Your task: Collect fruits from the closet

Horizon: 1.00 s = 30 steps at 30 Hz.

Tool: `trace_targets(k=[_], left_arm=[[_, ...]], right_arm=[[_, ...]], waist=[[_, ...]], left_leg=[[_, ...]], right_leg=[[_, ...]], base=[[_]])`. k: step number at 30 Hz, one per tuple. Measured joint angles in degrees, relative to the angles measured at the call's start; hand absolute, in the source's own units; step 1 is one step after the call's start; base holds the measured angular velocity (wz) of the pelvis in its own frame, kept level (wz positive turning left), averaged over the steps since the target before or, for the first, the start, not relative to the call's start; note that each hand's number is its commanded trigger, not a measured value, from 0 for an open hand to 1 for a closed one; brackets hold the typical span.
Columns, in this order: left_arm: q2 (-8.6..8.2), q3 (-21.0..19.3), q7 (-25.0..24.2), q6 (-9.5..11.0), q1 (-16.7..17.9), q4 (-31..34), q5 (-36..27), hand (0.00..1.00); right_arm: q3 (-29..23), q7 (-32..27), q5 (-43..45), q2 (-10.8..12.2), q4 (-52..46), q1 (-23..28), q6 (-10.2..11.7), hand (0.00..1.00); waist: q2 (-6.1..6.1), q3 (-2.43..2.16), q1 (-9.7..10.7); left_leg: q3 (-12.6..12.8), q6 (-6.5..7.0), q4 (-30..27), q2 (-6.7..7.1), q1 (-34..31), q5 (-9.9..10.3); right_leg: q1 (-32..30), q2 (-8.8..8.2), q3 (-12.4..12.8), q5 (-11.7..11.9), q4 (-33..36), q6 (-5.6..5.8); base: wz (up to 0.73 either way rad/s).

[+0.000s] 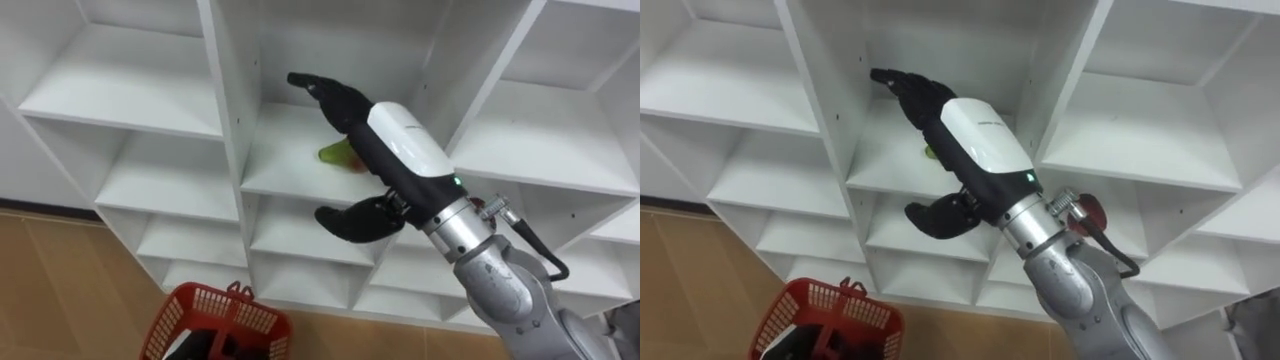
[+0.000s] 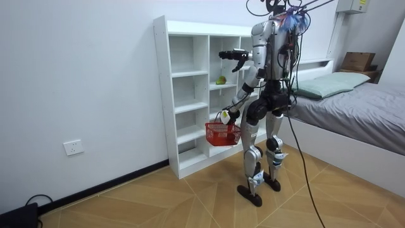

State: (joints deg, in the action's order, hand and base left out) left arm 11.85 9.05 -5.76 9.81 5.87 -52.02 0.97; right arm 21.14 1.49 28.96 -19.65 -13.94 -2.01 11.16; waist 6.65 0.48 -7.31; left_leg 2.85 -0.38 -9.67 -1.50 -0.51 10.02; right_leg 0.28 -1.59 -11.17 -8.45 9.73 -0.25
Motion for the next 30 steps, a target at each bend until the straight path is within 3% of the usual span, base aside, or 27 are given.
trace_targets(k=[5,10,15,21,30], left_arm=[[0.01,0.01,0.05,-0.72,-0.11,0.80,2.12,1.00],[0.18,0.02,0.00,-0.80,-0.70,2.06,2.14,1.00],[0.21,-0.13,0.13,-0.80,-1.42,2.71,2.42,1.00],[0.28,-1.65,-1.14,-1.24,-1.43,8.86,5.83,1.00],[0.91,-1.91,-2.59,-2.51,-1.54,13.18,5.98,1.00]], right_arm=[[0.02,-0.14,-1.64,-0.16,2.69,-2.43,0.00,0.00],[-0.03,-1.98,-1.99,-0.19,5.95,-4.55,0.07,0.00],[-0.25,-2.30,-8.15,-0.42,10.79,-8.70,0.53,0.00],[-3.56,-2.12,-8.41,-0.37,16.85,-12.18,0.01,0.00],[-5.00,-3.34,-10.77,-0.51,27.79,-16.14,-1.37,0.00]], waist=[[0.32,0.41,-0.44],[0.38,0.48,-0.57],[0.77,0.51,-0.57],[2.28,0.83,-0.81],[4.10,0.58,-0.67]], left_leg=[[-0.67,0.01,-0.11,0.12,-0.06,0.00],[-2.02,-0.01,-0.59,0.15,-0.77,0.00],[-2.61,-0.05,-0.95,0.19,-1.00,-0.03],[-3.41,-0.06,-1.87,0.28,-1.98,-0.03],[-4.70,-0.15,-3.15,0.40,-2.73,-0.08]], right_leg=[[0.45,-0.14,-0.85,0.00,-0.09,0.00],[0.61,-0.21,-2.47,-0.01,-0.16,0.02],[0.61,-0.24,-2.98,-0.01,-0.13,0.02],[0.61,-0.27,-3.10,-0.01,-0.08,0.02],[0.82,-0.32,-4.34,-0.01,-0.03,0.02]], base=[[0.09],[0.15],[0.06],[0.08],[0.07]])
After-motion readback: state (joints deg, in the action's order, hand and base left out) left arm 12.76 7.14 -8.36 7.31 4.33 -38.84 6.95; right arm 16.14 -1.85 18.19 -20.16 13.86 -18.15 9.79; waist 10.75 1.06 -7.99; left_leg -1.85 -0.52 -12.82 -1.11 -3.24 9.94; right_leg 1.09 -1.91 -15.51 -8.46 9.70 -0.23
